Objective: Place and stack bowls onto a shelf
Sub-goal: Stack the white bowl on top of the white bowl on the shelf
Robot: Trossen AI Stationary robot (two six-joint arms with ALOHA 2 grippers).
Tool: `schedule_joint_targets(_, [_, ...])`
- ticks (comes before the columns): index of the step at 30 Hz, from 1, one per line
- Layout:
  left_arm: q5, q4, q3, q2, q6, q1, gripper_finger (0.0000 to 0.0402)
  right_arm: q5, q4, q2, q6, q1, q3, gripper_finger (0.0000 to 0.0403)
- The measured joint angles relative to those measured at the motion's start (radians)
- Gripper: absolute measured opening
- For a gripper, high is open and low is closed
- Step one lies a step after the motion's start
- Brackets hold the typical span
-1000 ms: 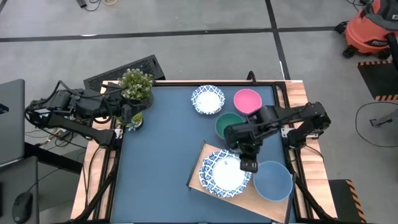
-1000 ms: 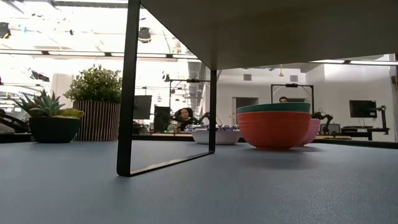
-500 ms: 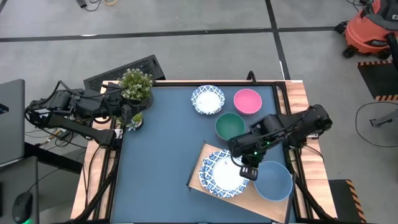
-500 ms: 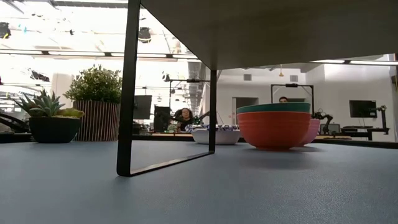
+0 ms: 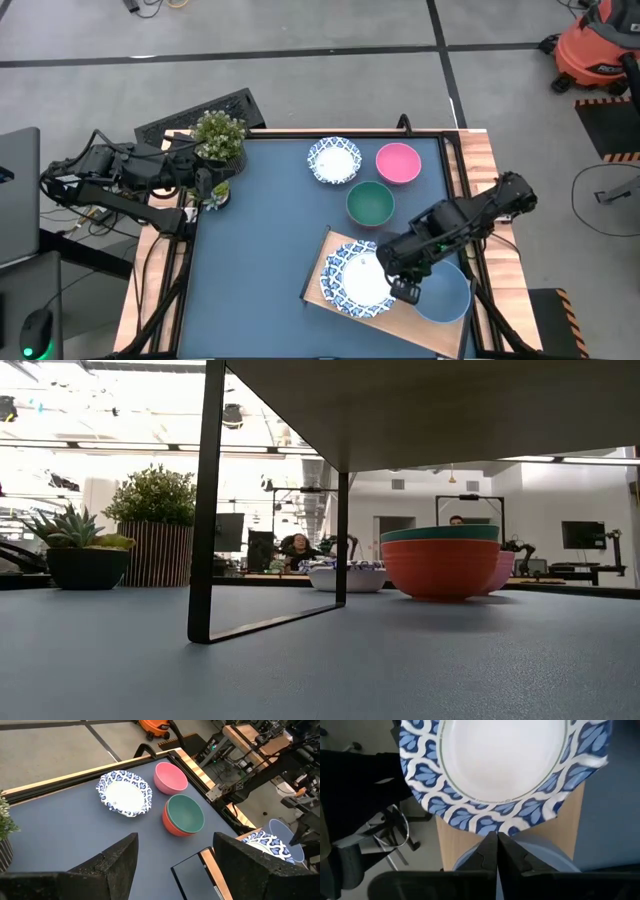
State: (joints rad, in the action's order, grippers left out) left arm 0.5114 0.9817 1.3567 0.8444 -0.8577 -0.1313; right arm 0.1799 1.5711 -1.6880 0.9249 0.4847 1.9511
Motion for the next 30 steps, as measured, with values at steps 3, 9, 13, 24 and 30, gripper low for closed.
schedule_joint_targets(3, [-0.001,0.000,0.000,0.000,0.000,0.000,0.0243,-0.003,-0.001,-0.001,0.002,0.000,-0.014,0.0021])
schedule_joint_targets(9, [-0.009,0.000,0.000,0.000,-0.001,0.000,0.0243,0.000,0.001,-0.003,0.004,0.005,-0.124,0.0034])
schedule_joint_targets(13, [-0.009,0.000,0.000,0.000,-0.005,0.000,0.0243,0.001,0.001,-0.003,-0.006,-0.005,-0.143,0.0030])
schedule_joint_targets(24, [-0.008,0.000,0.000,0.000,-0.019,0.000,0.0243,-0.056,0.000,0.066,0.029,-0.009,-0.084,0.0028])
schedule_joint_targets(30, [-0.008,0.000,0.000,0.000,-0.019,0.000,0.0243,-0.105,-0.002,0.064,0.011,-0.010,-0.098,0.0026])
